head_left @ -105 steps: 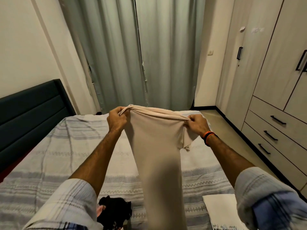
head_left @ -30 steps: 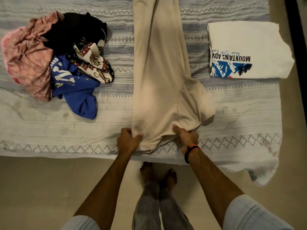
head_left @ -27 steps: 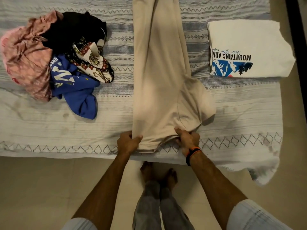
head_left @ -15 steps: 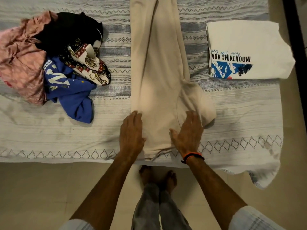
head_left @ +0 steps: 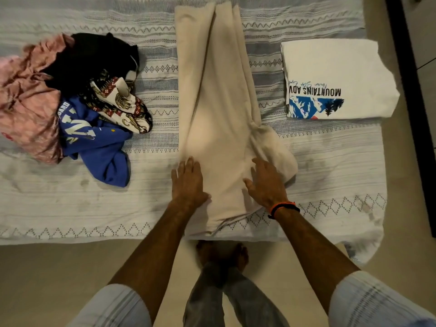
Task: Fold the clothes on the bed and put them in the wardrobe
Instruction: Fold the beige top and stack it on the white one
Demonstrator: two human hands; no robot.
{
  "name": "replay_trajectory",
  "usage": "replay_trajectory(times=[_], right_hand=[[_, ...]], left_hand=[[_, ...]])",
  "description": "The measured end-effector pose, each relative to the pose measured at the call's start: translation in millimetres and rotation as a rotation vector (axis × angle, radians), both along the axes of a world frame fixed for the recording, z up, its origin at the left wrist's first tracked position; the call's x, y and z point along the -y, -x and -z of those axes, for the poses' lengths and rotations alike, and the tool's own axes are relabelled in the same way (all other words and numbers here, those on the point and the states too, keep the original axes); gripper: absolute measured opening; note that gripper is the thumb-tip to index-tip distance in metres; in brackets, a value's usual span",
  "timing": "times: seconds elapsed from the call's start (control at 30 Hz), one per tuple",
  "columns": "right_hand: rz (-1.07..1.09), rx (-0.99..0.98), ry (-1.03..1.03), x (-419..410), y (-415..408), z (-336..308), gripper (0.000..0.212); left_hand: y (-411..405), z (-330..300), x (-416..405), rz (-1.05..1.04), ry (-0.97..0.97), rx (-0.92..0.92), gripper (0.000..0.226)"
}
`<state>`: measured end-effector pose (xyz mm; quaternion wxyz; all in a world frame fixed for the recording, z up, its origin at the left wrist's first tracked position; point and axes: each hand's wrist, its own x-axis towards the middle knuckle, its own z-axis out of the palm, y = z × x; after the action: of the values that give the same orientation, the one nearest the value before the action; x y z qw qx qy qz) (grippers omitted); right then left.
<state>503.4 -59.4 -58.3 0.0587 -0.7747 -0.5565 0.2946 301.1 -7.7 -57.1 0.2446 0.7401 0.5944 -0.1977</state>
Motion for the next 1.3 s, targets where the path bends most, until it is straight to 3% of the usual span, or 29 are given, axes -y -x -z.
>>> replay_trajectory(times=[0.2,0.3,0.4,0.5,0.63,0.7,0.8,0.83,0.9,1.0,1.03,1.13,1.23,1.3], right_hand=[[0.484,-0.096,-0.105,-2,-45,-20,0.047],[0.707,-0.144,-0.099,-4,-75,-11,0.058],[0.851,-0.275,0.072,-11,-99,4,0.073],[0.894,-0.404,0.097,-18,-111,15,0.05],[0.792,-0.428,-0.105,-22,-93,7,0.016],[0.588,-0.467,-0.215,-19,-76,0,0.014],[0.16,-0.533,-0.22,-11,-59,-2,0.016],[0.054,-0.541,-0.204,-9,-54,-4,0.016],[-0.002,-0.612,-0.153,-5,-50,-2,0.013],[0.189,-0.774,-0.092,-3,-52,0,0.024],[0.28,-0.779,-0.104,-3,-53,-1,0.029],[0.563,-0.634,-0.12,-11,-56,4,0.053],[0.786,-0.603,0.014,-23,-62,11,0.081],[0.847,-0.615,0.094,-30,-67,15,0.08]], left_hand=[[-55,-20,-5,-0.119,-0.03,0.334,0.069],[-88,-19,-6,-0.178,0.018,0.484,0.056],[-121,-17,-7,-0.317,0.07,0.615,0.043],[-146,-14,-9,-0.56,0.12,0.699,0.034],[-164,-10,-13,-0.764,0.159,0.783,0.034],[-167,-9,-17,-0.877,0.204,0.806,0.042],[-166,-10,-24,-0.987,0.209,0.725,0.072],[-163,-10,-24,-0.997,0.201,0.683,0.075],[-155,-4,-24,-0.971,0.172,0.582,0.057],[-146,4,-22,-0.967,0.162,0.551,0.018],[-145,5,-21,-1.004,0.18,0.591,0.015],[-143,8,-19,-1.09,0.263,0.715,0.024],[-141,9,-17,-1.136,0.304,0.729,0.029],[-141,11,-18,-1.181,0.321,0.724,0.03]])
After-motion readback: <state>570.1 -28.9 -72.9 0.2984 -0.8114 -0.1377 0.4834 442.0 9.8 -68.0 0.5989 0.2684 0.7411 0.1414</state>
